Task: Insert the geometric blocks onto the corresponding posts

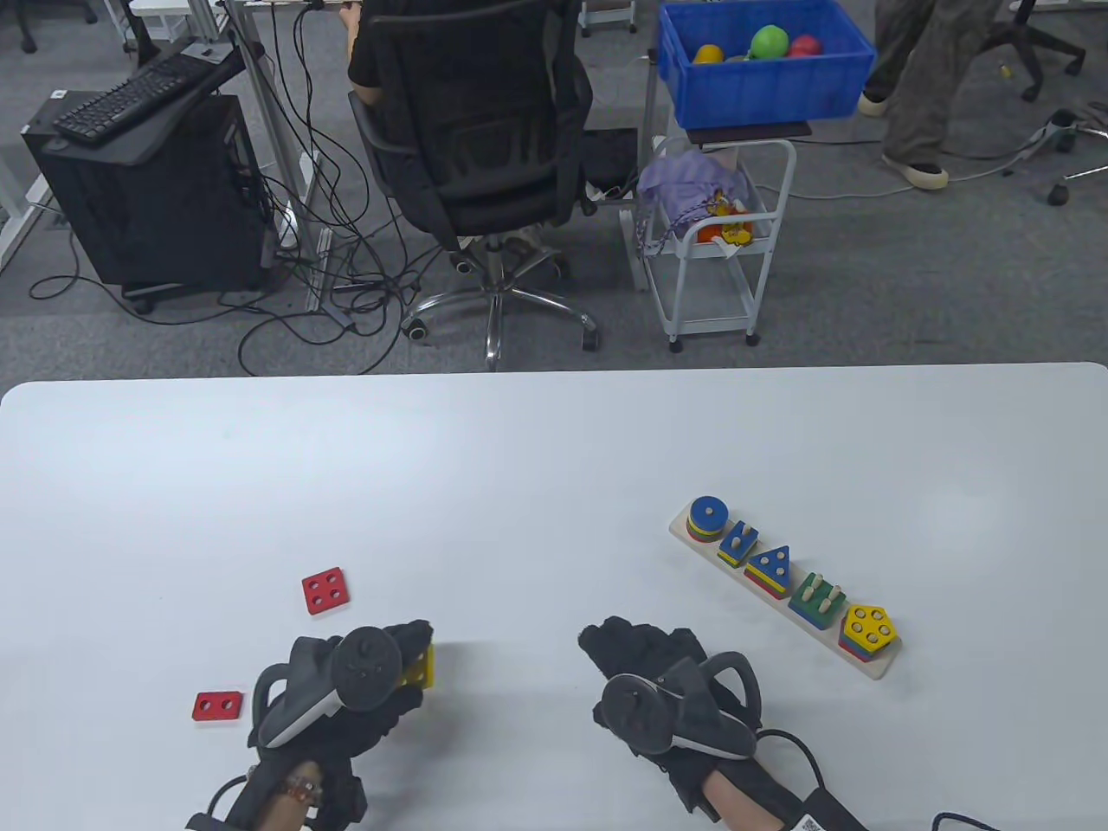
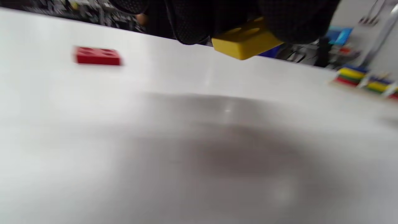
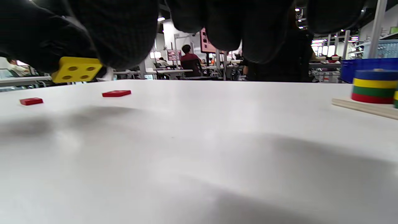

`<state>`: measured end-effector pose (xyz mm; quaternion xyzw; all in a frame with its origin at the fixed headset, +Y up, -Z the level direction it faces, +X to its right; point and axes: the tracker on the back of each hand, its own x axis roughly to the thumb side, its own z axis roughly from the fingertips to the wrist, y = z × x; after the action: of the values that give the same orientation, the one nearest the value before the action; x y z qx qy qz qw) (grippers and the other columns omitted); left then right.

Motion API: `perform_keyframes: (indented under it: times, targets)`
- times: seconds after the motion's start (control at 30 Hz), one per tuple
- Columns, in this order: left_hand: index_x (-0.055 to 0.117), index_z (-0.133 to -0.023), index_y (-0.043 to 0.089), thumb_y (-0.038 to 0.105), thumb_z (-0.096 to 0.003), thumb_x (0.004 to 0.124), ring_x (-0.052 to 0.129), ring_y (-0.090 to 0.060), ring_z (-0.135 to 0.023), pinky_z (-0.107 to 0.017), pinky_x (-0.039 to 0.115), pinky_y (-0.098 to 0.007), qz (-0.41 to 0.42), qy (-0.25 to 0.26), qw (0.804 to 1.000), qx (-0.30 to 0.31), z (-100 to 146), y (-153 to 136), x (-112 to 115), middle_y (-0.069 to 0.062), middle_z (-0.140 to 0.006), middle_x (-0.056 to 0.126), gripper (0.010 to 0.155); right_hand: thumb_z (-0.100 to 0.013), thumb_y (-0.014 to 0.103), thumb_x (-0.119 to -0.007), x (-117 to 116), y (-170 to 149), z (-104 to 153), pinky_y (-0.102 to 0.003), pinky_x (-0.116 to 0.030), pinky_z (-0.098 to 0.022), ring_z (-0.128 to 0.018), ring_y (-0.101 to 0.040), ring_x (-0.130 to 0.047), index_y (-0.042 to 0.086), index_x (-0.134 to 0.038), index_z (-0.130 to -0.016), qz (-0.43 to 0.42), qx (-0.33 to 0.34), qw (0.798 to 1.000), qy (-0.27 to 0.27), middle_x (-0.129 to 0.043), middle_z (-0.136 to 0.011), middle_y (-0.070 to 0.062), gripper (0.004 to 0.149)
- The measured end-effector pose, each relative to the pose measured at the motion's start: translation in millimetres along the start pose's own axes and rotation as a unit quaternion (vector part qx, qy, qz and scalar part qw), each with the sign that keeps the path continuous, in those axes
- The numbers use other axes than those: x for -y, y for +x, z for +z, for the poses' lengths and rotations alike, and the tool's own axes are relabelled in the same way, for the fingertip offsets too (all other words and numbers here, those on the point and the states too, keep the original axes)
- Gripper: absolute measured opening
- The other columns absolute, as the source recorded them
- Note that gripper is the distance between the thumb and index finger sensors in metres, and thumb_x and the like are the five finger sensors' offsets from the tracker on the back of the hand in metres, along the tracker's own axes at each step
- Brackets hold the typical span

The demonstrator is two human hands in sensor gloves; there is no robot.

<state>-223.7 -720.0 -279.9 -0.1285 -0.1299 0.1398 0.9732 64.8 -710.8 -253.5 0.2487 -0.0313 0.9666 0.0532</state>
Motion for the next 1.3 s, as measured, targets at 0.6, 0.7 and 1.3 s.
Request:
perform_keyframes:
  times: [0.6,0.7,1.3]
  targets:
    - [0.047,-0.111,0.028,0.048,-0.0510,0.074,0.071,-0.024,-0.108,-0.081,0.049,-0.059,0.546,-0.204,0.804,0.115,-12.8,38.8,47.3,0.001,-0.117,0.064,0.069,-0.037,0.044,-0.089,4.5,36.1,5.8,-0.067,-0.068,-0.057,-0.085,-0.037,-0.082,0.017,-0.052,-0.101,-0.114,0.089,0.972,-0.183,-0.068,-0.101,-0.013,0.078]
    - [0.045,-0.111,0.028,0.049,-0.0518,0.071,0.070,-0.023,-0.108,-0.081,0.049,-0.058,0.545,-0.208,0.803,0.119,-11.6,41.7,50.6,0.002,-0.118,0.062,0.068,-0.037,0.045,-0.090,4.5,39.5,7.2,-0.066,-0.070,-0.056,-0.083,-0.035,-0.085,0.019,-0.055,-0.099,-0.094,0.095,0.971,-0.200,-0.071,-0.098,-0.011,0.075]
    - [0.043,-0.112,0.034,0.057,-0.0501,0.068,0.056,-0.028,-0.115,-0.081,0.043,-0.062,-0.010,0.068,0.997,-0.032,2.3,-20.0,-0.5,0.002,-0.123,0.049,0.070,-0.040,0.041,-0.084,36.9,-58.7,-3.0,-0.066,-0.069,-0.057,-0.079,-0.039,-0.088,0.011,-0.055,-0.102,-0.010,-0.063,0.982,-0.178,-0.075,-0.097,-0.017,0.075]
